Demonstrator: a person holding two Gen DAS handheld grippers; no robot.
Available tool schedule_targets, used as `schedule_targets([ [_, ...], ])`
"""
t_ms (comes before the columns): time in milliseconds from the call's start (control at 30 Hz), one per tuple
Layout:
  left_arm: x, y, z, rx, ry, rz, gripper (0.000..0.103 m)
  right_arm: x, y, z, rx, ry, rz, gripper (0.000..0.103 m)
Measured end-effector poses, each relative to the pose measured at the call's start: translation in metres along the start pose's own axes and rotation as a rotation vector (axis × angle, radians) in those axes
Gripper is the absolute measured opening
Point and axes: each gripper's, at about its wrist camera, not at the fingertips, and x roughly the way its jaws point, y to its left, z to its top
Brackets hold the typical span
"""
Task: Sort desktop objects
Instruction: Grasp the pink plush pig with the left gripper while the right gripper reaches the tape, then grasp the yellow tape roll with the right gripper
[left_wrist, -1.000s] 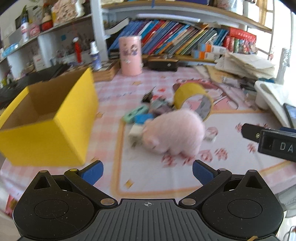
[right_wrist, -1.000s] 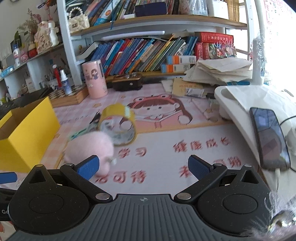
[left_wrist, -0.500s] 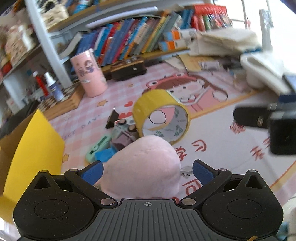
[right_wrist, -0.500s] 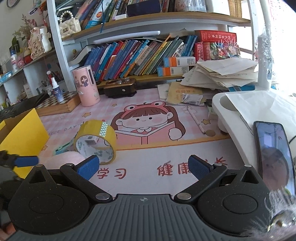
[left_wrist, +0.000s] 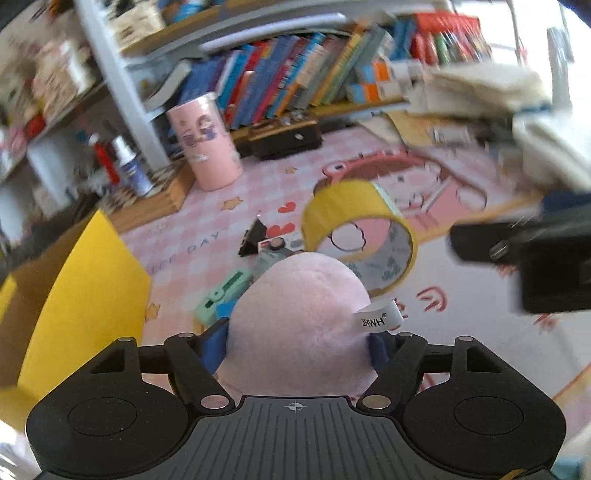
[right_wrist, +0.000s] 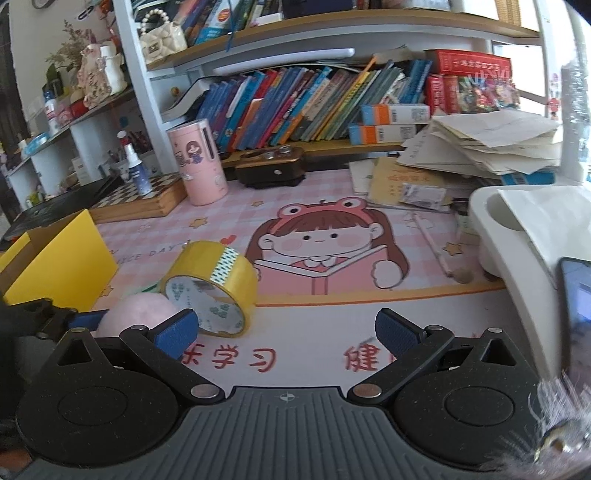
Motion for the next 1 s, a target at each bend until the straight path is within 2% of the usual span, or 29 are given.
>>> schedule_targets([
  [167, -0.032, 0.033, -0.008, -0.194, -0.005, -0.043, 0.075, 0.019, 0.011, 0.003, -0.005, 0.027, 0.041, 0.103],
  [367, -0.054, 0.070, -0.027, -0.377, -0.003, 0.007, 0.075, 0.052, 0.038, 0.003, -0.050, 0.074, 0.079, 0.103],
  [500, -0.064, 0.081, -0.035, -0.417, 0.009, 0.055, 0.075, 0.078, 0.065, -0.003, -0.139, 0.066, 0.058, 0.103],
  [600, -0.072, 0.087, -0.040, -0.438, 0.013, 0.081, 0.075, 0.094, 0.082, -0.006, -0.209, 0.043, 0.006, 0.103],
  [867, -0.083, 0.093, -0.049, -0.465, 0.017, 0.123, 0.075, 0.113, 0.088, -0.006, -0.238, 0.005, -0.061, 0.101],
  [1000, -0.085, 0.094, -0.050, -0.472, 0.008, 0.119, 0.075, 0.108, 0.081, -0.005, -0.224, -0.010, -0.068, 0.087],
])
